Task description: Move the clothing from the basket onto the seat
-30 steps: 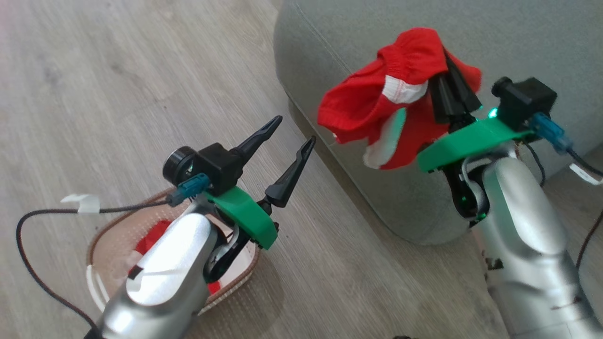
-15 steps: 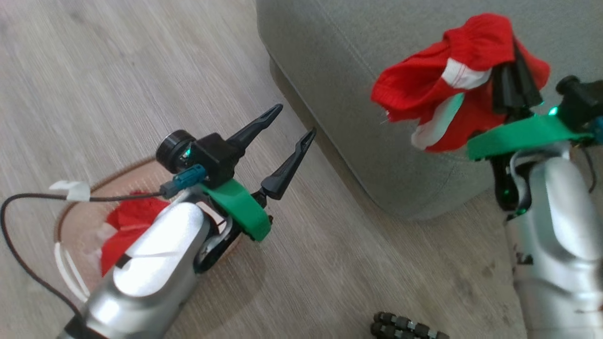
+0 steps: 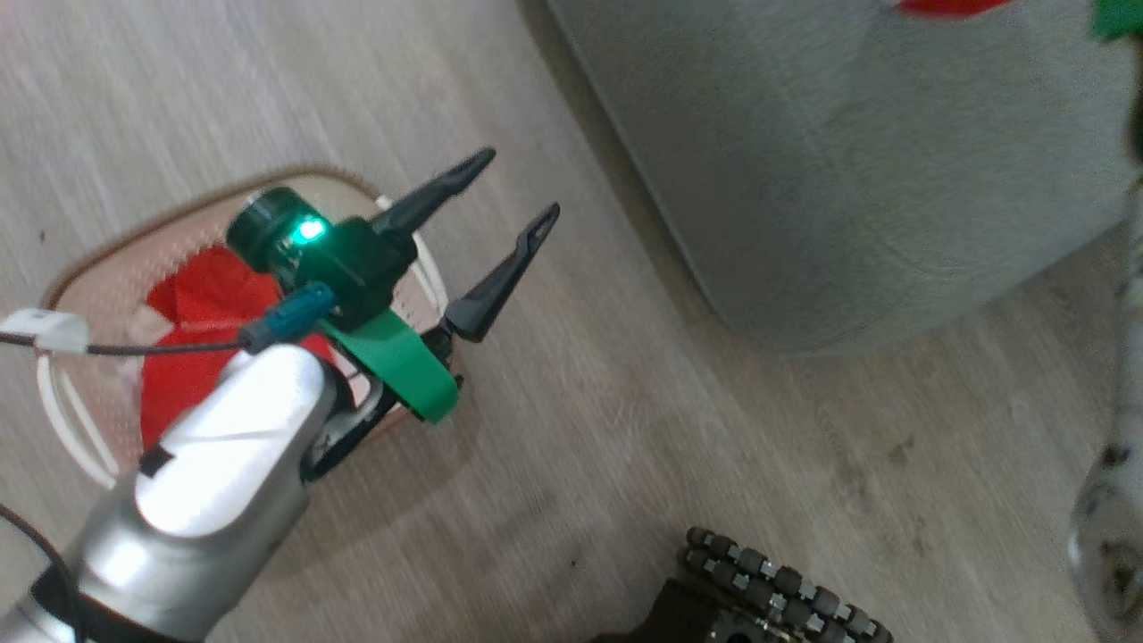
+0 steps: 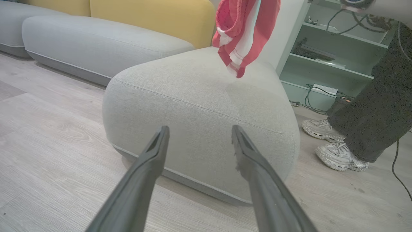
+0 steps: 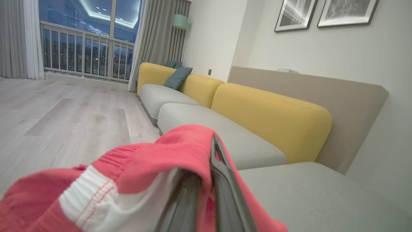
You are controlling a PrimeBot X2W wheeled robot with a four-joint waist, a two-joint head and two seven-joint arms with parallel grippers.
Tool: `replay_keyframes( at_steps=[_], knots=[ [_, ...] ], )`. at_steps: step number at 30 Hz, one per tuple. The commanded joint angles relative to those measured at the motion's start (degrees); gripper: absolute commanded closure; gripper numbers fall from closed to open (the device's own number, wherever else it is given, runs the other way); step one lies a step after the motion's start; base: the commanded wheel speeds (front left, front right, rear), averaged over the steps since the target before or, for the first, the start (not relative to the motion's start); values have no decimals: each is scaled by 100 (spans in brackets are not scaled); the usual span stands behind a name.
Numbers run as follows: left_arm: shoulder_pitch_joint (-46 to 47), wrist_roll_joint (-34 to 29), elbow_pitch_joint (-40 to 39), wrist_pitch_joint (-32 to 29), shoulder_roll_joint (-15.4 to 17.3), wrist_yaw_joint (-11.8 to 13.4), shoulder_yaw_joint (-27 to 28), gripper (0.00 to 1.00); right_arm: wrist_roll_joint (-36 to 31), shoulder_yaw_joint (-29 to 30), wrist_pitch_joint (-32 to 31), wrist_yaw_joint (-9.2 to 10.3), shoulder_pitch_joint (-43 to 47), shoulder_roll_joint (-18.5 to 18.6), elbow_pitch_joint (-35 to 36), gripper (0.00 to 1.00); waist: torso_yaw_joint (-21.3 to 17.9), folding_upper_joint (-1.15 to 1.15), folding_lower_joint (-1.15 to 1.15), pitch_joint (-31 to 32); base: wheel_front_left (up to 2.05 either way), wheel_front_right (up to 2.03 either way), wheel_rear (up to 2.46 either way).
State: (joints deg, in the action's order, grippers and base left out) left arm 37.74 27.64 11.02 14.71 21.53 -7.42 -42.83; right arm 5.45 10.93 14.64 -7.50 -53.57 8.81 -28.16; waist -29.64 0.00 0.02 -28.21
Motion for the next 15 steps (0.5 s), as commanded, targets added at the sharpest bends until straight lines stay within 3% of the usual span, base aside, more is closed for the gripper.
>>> replay_keyframes(
  at_steps=[1,9,15],
  knots=[
    [241,-78,-291,29,180,-6,152,0,-120,118,36,1,-349,146,105,100,286,0,-2,-389,0,0,0],
    [517,-105,-670,29,391,-6,99,0,-730,1361,-39,1,-1583,802,-733,100,810,0,-2,-1051,0,0,0],
    [614,-86,-804,29,416,-6,163,0,-1333,2151,-372,1,-2099,1287,-827,100,1221,0,-2,-1380,0,0,0]
  ],
)
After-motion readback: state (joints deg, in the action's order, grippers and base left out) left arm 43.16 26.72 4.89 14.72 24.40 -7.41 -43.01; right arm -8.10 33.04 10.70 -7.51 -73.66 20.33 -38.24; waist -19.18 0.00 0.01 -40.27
